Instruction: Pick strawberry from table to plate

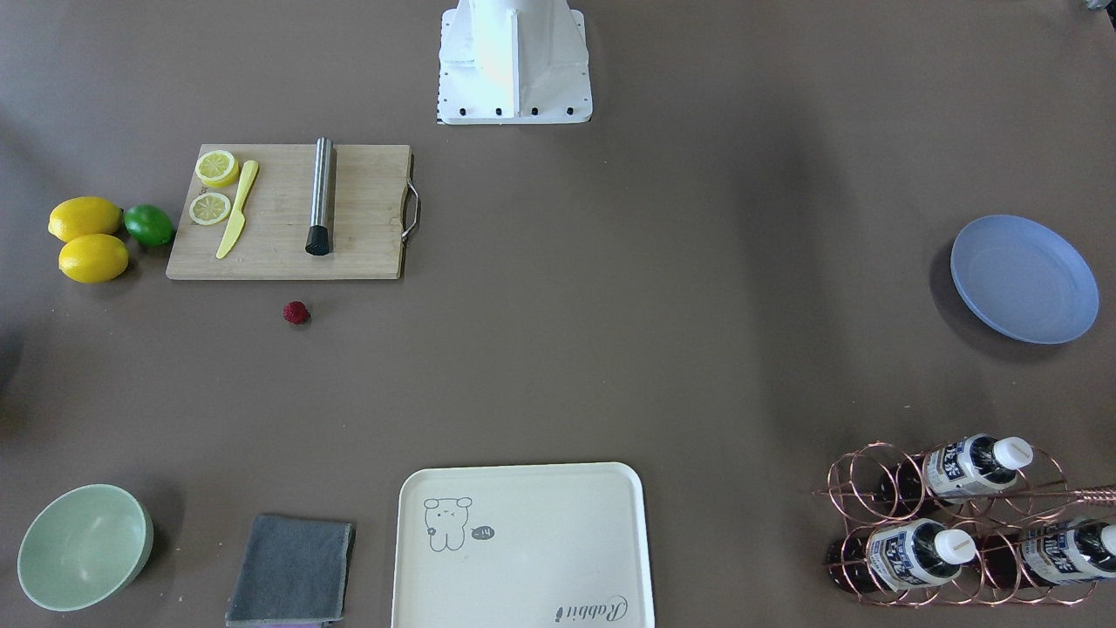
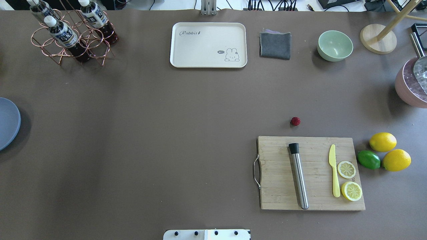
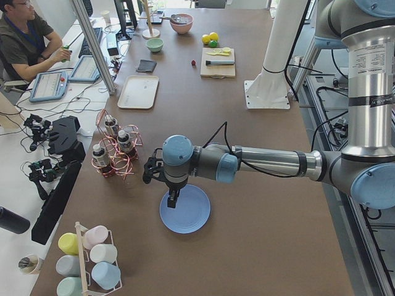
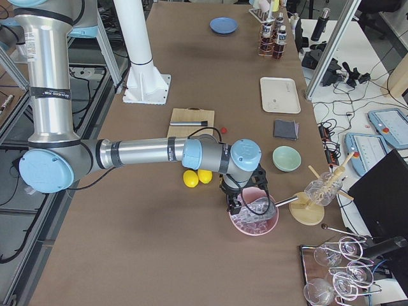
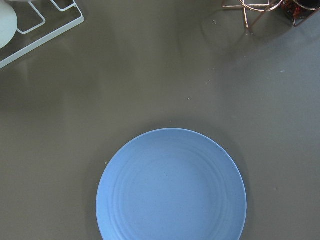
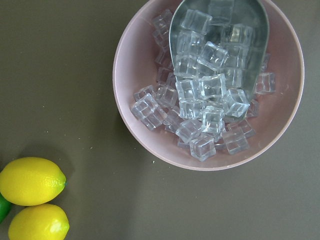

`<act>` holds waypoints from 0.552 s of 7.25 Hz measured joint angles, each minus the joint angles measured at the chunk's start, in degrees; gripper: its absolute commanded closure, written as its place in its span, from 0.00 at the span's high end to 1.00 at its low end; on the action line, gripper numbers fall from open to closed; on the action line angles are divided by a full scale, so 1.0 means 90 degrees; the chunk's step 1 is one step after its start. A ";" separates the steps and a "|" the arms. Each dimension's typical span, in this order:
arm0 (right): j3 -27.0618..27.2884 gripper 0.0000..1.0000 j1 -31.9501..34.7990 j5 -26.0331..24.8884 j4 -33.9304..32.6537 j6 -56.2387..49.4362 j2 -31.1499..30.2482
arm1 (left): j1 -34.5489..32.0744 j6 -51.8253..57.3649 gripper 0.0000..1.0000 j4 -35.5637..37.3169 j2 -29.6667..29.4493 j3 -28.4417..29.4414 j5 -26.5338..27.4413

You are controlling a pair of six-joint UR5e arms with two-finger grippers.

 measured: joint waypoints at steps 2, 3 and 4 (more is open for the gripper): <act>0.0001 1.00 0.0000 -0.0006 -0.0001 0.0006 0.0005 | 0.0002 -0.0004 0.97 0.0002 0.0054 -0.0003 0.0102; 0.0001 1.00 0.0000 -0.0007 -0.0001 0.0007 0.0005 | -0.0001 0.0002 0.97 0.0000 0.0089 -0.0011 0.0117; 0.0004 1.00 0.0000 -0.0005 -0.0002 0.0007 0.0005 | -0.0004 0.0009 0.97 -0.0004 0.0139 -0.0016 0.0123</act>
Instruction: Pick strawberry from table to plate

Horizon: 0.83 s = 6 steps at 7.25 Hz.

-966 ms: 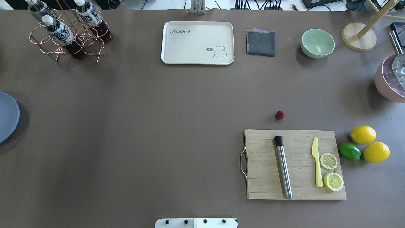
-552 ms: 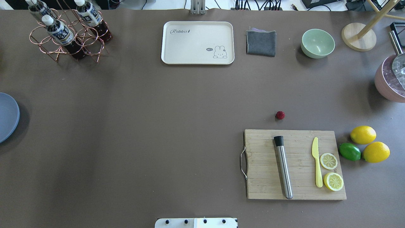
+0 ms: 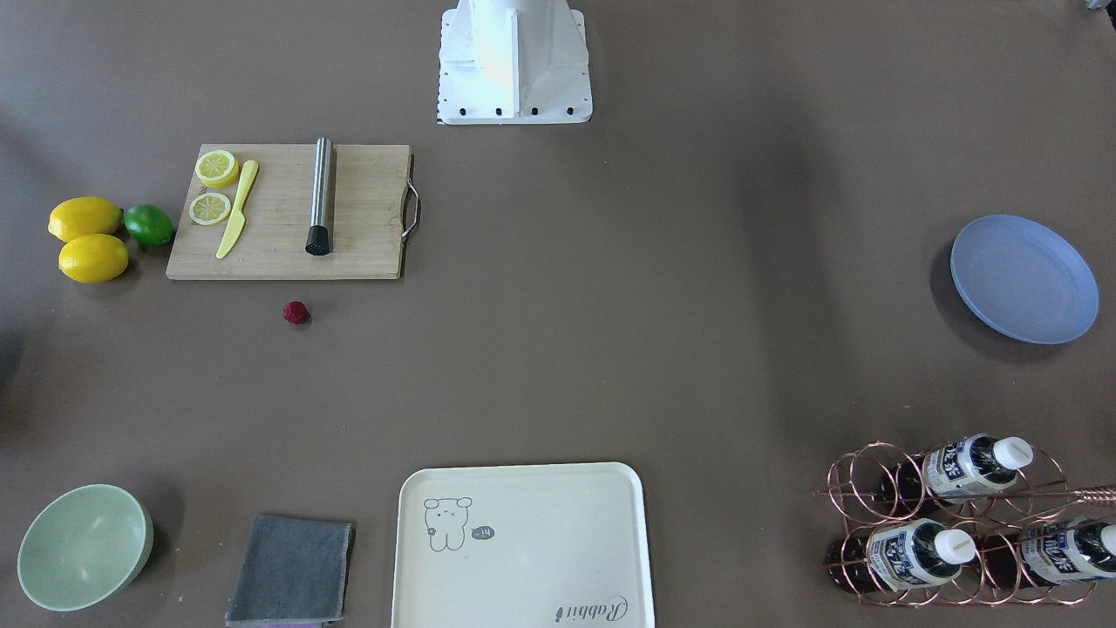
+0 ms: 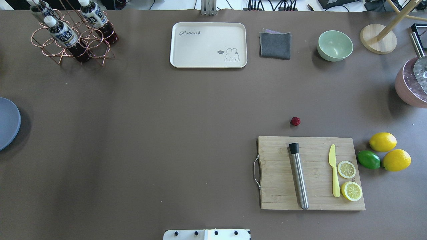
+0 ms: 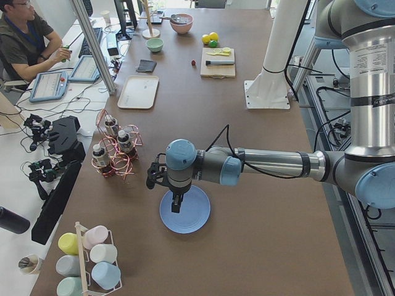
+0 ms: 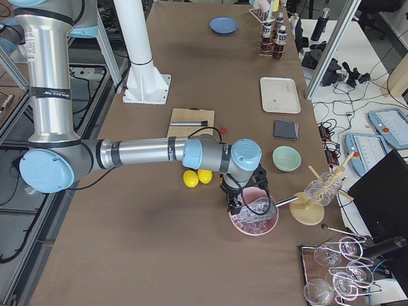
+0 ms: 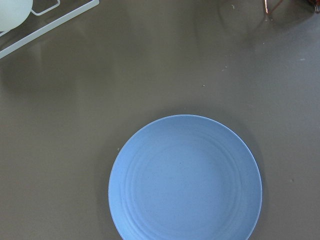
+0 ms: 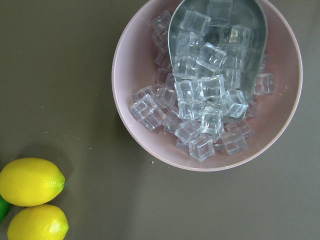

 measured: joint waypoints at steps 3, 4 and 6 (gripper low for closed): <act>0.0023 1.00 0.0000 0.0007 0.0002 0.0009 -0.0017 | -0.0005 0.0011 0.97 0.0000 0.0059 -0.0009 0.0006; 0.0025 1.00 0.0000 0.0008 0.0000 0.0010 -0.0026 | -0.0004 0.0006 0.97 -0.0001 0.0062 -0.0003 0.0010; 0.0022 1.00 0.0000 0.0008 -0.0001 0.0004 -0.0040 | -0.0002 -0.0003 0.97 -0.0003 0.0067 0.0003 0.0007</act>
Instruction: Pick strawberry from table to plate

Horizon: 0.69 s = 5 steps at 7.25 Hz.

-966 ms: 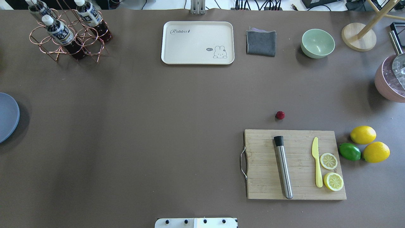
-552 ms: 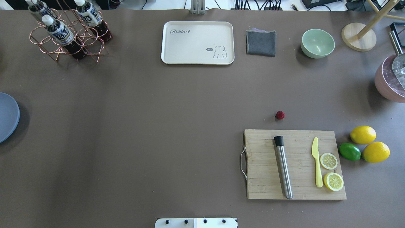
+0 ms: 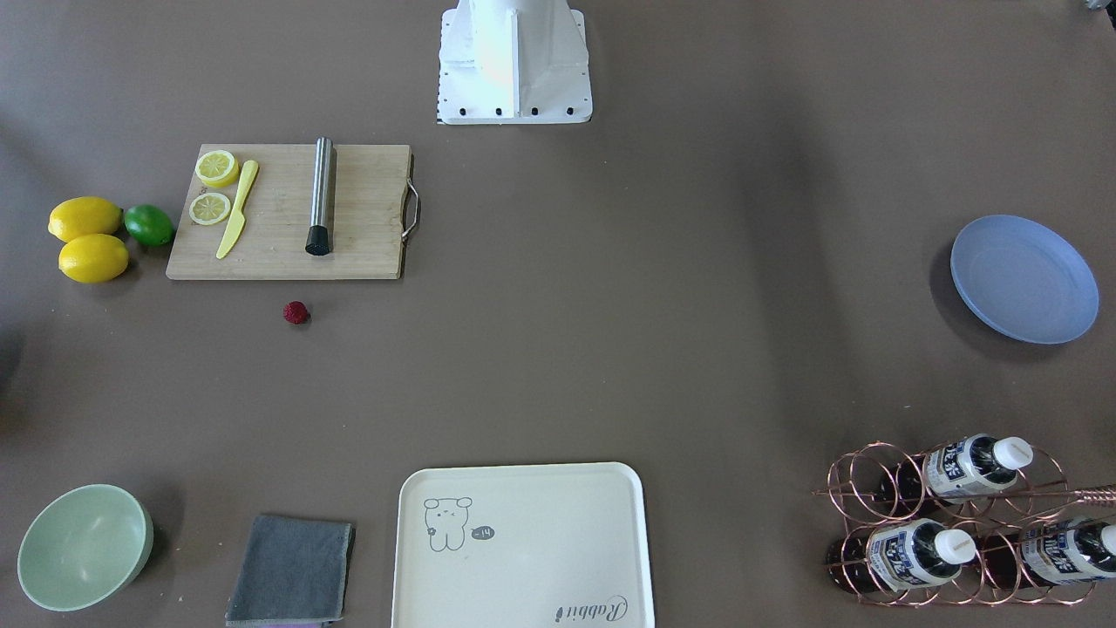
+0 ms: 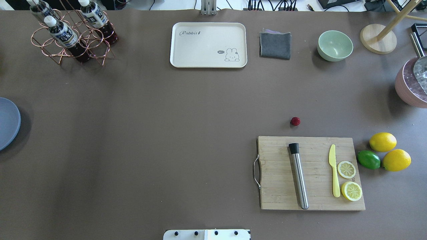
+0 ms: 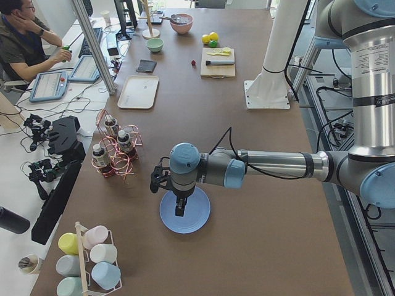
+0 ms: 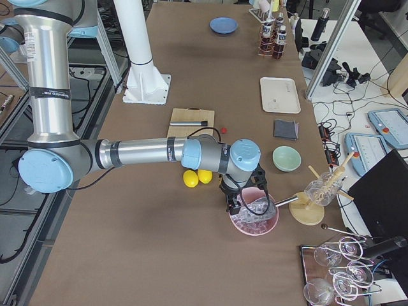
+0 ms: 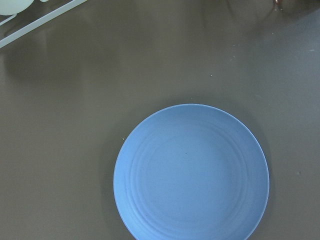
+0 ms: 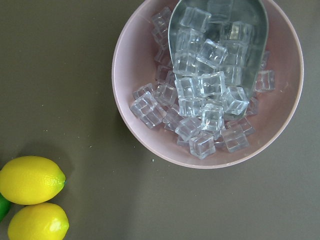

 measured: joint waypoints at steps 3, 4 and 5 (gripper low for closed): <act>0.0000 1.00 0.0000 0.0006 0.0003 0.0005 0.0000 | 0.0003 0.0000 0.97 -0.0003 0.0023 0.0004 -0.0003; 0.0003 1.00 0.0000 0.0011 -0.0001 0.0006 0.0000 | 0.0014 -0.0002 0.97 -0.0009 0.0025 0.0040 -0.0006; 0.0004 1.00 0.0000 0.0013 -0.0003 0.0006 0.0001 | 0.0047 -0.0007 0.97 -0.0022 0.0001 0.0153 -0.0009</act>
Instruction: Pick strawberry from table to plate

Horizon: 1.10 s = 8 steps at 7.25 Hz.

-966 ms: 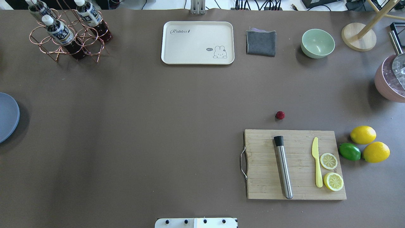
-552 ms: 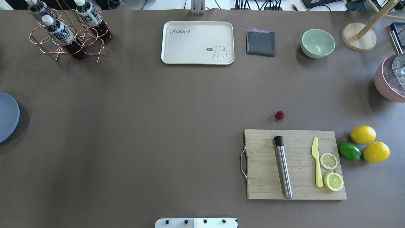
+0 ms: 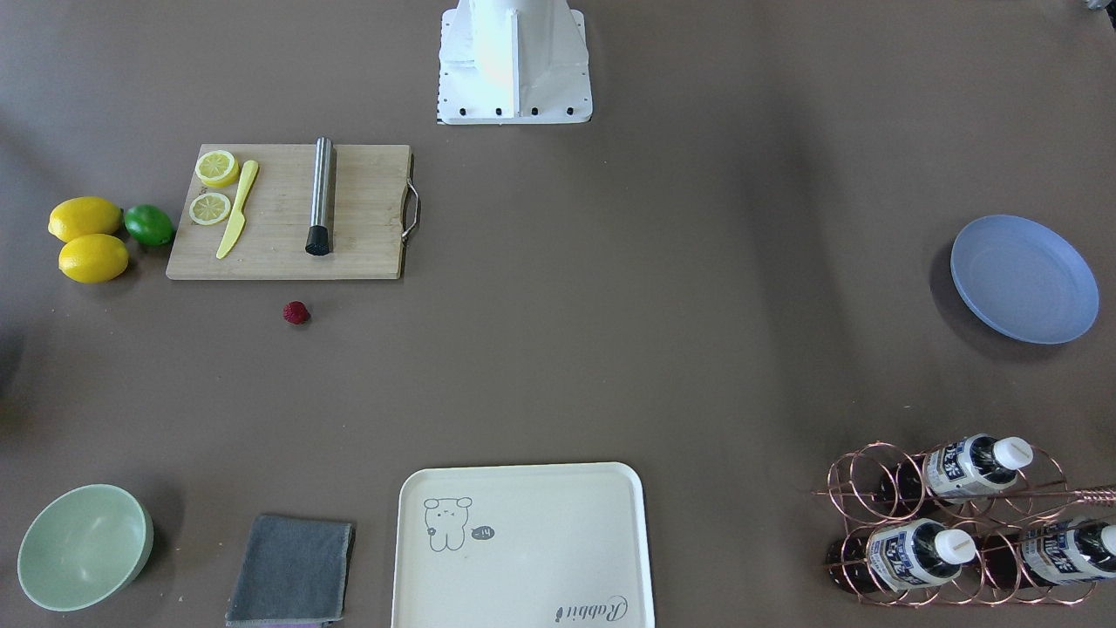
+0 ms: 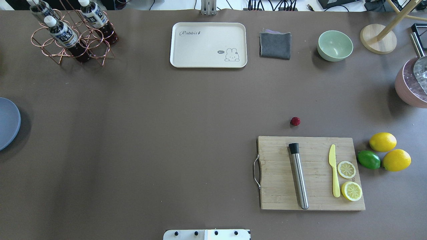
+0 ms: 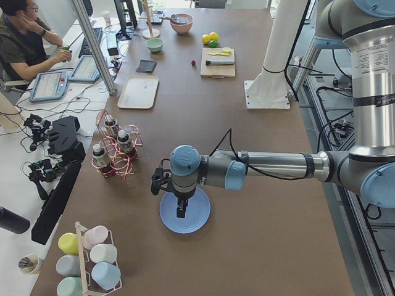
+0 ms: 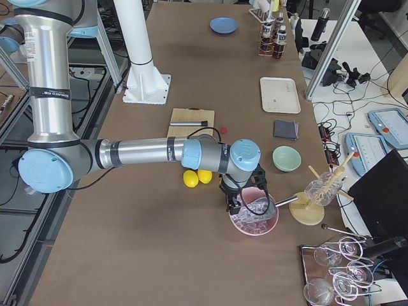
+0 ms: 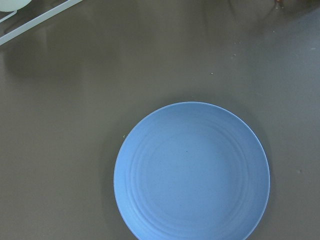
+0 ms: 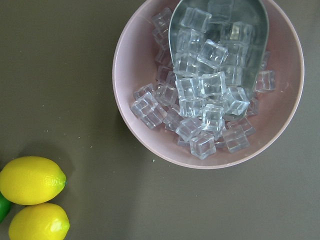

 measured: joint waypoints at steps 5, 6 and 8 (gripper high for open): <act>0.0018 1.00 0.0000 0.0019 0.0001 0.0000 -0.0021 | 0.0718 -0.0936 0.94 -0.2463 -0.0793 0.2451 0.0406; 0.0027 1.00 0.0000 0.0023 0.0005 0.0000 -0.0025 | 0.0908 -0.1091 0.94 -0.2924 -0.0822 0.2784 0.0686; 0.0043 1.00 0.0000 0.0026 0.0008 -0.0006 -0.0029 | 0.1073 -0.1182 0.88 -0.3456 -0.0837 0.3233 0.0851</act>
